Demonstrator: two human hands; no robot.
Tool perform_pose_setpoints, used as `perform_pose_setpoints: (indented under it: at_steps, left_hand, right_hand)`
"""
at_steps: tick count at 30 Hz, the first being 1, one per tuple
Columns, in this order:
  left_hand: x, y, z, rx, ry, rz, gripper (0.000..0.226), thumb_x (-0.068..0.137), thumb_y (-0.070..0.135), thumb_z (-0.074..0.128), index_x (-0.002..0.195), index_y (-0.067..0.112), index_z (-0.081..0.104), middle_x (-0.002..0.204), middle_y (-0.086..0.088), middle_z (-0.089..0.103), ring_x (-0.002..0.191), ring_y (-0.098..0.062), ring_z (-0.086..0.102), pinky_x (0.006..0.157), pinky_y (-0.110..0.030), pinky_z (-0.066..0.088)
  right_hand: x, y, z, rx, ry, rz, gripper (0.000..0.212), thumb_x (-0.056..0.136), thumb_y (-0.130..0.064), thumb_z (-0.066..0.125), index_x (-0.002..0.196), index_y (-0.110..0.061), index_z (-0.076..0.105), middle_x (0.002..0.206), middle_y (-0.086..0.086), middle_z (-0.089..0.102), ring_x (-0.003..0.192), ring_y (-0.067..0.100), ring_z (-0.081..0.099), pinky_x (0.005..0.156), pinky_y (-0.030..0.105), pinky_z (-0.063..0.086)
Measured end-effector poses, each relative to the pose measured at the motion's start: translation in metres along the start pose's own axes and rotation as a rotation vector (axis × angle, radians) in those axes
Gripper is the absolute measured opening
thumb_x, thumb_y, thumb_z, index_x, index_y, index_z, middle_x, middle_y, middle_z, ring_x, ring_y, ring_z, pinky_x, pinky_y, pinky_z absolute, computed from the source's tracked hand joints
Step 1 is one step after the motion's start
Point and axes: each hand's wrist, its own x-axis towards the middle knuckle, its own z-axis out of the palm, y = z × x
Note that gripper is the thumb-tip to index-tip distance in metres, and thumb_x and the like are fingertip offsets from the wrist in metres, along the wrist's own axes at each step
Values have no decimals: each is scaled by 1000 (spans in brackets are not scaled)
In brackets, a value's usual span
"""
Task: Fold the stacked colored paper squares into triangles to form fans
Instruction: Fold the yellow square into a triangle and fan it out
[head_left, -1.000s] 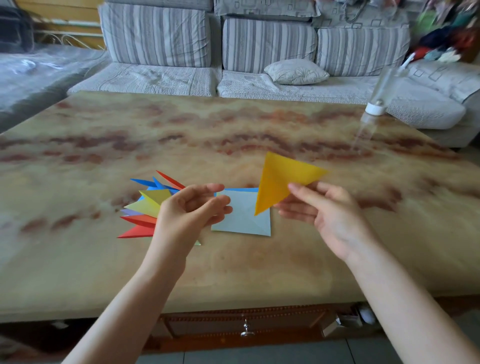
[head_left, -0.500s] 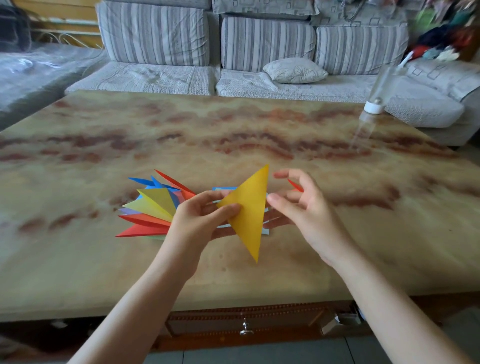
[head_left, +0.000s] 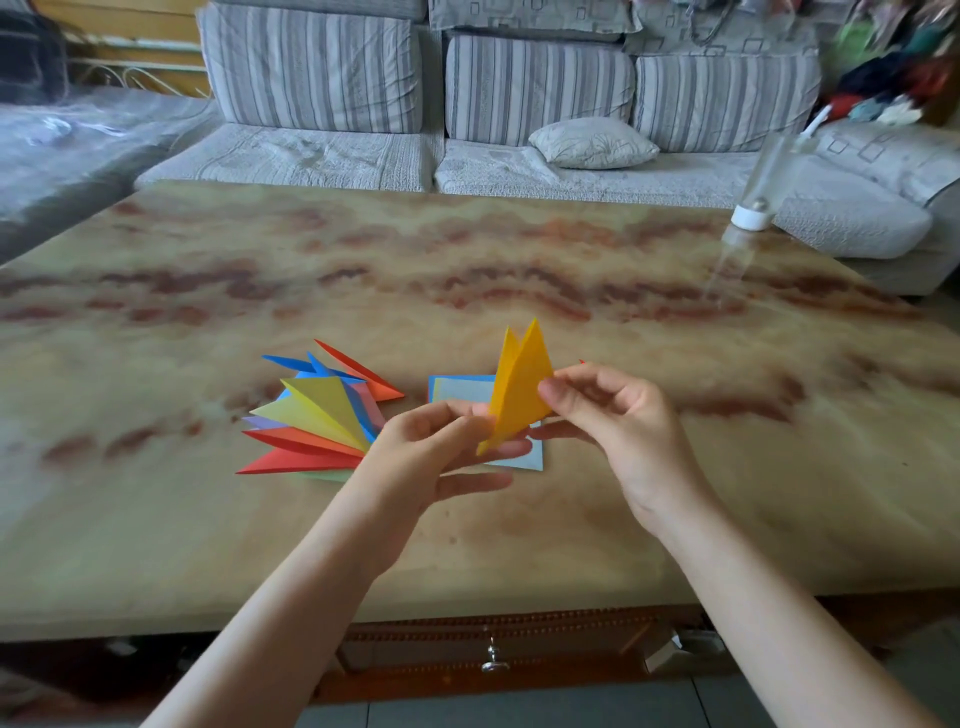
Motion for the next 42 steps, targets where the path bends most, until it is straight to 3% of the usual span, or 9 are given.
perform_pose_setpoints:
  at_steps: [6,11,14,22,24,27,30,36,42]
  left_hand:
    - [2,1,2,125,140,59,32,93,34,50,93,9,70,90,-3,75,85,-15,72,71,-29,58]
    - [2,5,2,62,217,214,36,80,30,61,111,12,65,95,-3,75,89,-13,71,72,-23,58]
    - [2,3,1,75,219,263,33,74,21,69,107,16,66,91,-2,76,88,-12,71,71,-21,56]
    - [0,2,2,-1,234,321,19,77,7,69,95,11,69,87,-4,76,82,-12,71,67,-19,54]
    - [-1,2,4,-16,230,318,20,77,7,69,96,12,68,87,-4,76,81,-12,72,66,-19,54]
    - [-2,3,6,-31,217,314,23,76,7,70,98,13,68,87,-4,76,80,-11,71,65,-19,54]
    - [-3,3,6,-21,218,313,23,76,7,70,99,13,68,87,-4,76,80,-12,71,66,-19,54]
    - [-2,6,3,77,230,270,17,76,10,73,93,13,71,81,-3,76,77,-12,72,64,-19,55]
    - [0,1,3,279,318,375,10,73,11,75,73,21,73,68,5,74,63,-6,68,64,-18,55]
  right_hand:
    - [0,-3,-3,25,15,17,17,79,-2,68,93,-11,67,75,4,71,69,15,66,62,27,55]
    - [-2,-4,0,-36,-81,16,15,79,3,68,88,-10,70,77,0,73,68,9,65,59,21,53]
    - [-5,-4,1,-93,-131,16,15,81,4,67,89,-9,71,79,4,72,68,10,65,59,22,52]
    - [-8,-5,8,-81,-72,90,23,66,-27,73,84,-13,71,73,5,72,63,11,64,58,23,53]
    - [-9,-5,11,-73,-61,103,22,65,-27,72,80,-12,71,68,5,71,63,16,66,60,25,55]
    - [-9,-5,12,-61,-20,101,20,66,-27,73,78,-11,71,77,19,73,75,40,69,72,40,56]
    - [-9,-7,12,-62,0,94,19,66,-27,74,77,-11,71,80,22,72,79,46,67,75,43,54]
    - [-8,-7,8,-175,-26,62,7,76,-14,74,78,-8,72,75,16,73,67,23,67,73,42,54]
    - [-10,-9,6,-230,-66,53,14,69,-24,77,76,-13,73,74,9,74,66,13,65,68,26,50]
